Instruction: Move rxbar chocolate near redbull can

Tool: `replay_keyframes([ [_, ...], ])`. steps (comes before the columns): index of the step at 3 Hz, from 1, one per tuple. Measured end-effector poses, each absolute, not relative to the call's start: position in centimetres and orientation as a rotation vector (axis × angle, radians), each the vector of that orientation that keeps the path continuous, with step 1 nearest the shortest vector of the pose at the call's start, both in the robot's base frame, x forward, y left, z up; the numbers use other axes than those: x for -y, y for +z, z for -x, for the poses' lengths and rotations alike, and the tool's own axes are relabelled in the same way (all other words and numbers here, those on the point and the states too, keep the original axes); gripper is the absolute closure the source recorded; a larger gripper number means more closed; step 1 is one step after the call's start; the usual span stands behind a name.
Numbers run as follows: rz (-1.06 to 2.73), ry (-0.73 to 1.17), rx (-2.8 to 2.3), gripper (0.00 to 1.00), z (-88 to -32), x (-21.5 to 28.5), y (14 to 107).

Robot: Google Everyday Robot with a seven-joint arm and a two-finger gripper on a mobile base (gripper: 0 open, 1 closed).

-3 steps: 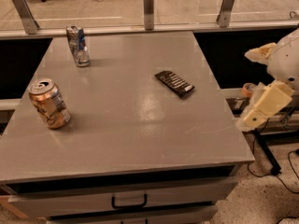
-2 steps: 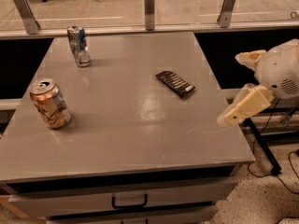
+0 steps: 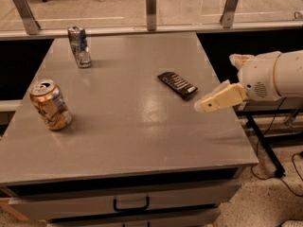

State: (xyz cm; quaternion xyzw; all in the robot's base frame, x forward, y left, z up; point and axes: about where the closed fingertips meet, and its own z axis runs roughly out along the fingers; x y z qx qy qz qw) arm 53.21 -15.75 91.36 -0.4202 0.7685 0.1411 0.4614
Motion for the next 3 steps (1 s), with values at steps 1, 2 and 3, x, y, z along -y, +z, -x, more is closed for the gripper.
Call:
replay_keyframes([
  [1,1.034,0.347,-1.89,0.0,-53.2,15.7,91.4],
  [2,0.984,0.338,-1.907,0.0,-53.2,15.9,91.0],
  [3,0.94,0.347,-1.911,0.0,-53.2,15.8,90.3],
])
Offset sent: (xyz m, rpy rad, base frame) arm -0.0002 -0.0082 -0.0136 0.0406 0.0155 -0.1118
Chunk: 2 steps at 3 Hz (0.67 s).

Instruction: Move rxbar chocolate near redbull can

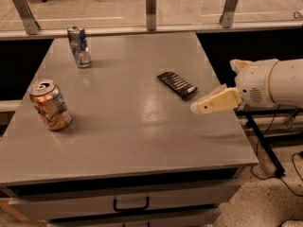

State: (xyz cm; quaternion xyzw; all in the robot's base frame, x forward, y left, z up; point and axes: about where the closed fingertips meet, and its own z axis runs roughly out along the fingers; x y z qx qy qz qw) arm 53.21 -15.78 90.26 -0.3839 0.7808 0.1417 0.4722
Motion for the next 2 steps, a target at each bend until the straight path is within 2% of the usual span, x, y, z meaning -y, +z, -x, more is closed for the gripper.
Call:
replay_keyframes([
  [2,0.943,0.421,-1.872,0.0,-54.2,14.4,88.0],
])
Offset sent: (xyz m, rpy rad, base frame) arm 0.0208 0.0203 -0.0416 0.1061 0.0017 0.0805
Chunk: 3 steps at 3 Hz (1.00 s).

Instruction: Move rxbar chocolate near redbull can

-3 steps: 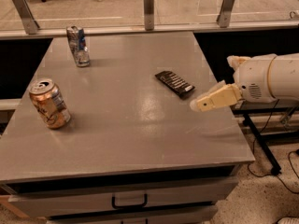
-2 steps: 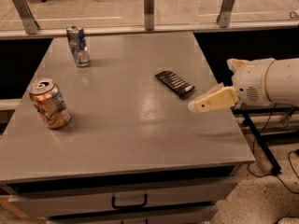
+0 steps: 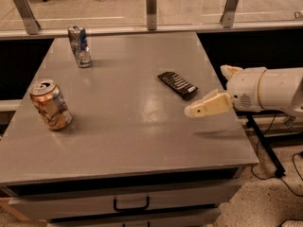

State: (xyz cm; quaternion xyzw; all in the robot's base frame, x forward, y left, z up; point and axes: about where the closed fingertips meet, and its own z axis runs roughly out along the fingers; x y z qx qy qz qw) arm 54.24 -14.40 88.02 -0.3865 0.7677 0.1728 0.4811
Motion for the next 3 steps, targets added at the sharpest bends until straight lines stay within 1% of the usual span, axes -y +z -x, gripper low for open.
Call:
replay_keyframes([
  [1,0.947,0.449,-1.846,0.18,-55.3,13.8,87.0],
  [2,0.961,0.431,-1.834,0.26,-56.4,13.1,86.5],
  [3,0.976,0.418,-1.829,0.24,-57.4,12.4,85.8],
])
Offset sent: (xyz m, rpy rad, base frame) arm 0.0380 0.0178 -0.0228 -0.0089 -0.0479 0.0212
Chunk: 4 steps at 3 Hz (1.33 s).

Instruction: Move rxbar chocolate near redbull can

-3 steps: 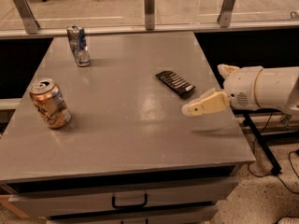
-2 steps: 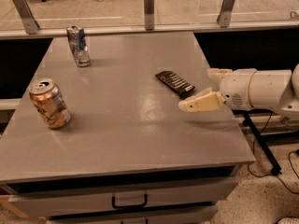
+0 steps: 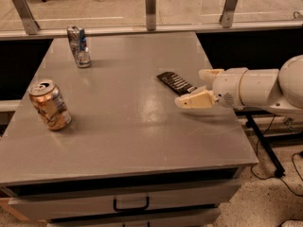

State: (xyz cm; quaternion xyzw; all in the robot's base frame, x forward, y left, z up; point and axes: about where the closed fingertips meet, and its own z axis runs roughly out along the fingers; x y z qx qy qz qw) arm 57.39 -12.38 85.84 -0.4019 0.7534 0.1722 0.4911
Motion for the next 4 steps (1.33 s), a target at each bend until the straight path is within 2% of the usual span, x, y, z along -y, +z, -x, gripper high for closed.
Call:
replay_keyframes([
  [1,0.99,0.413,-1.825,0.24,-58.2,11.8,85.2],
  [2,0.983,0.411,-1.827,0.31,-59.0,11.7,84.6],
  [4,0.957,0.419,-1.844,0.72,-59.6,11.8,83.5],
])
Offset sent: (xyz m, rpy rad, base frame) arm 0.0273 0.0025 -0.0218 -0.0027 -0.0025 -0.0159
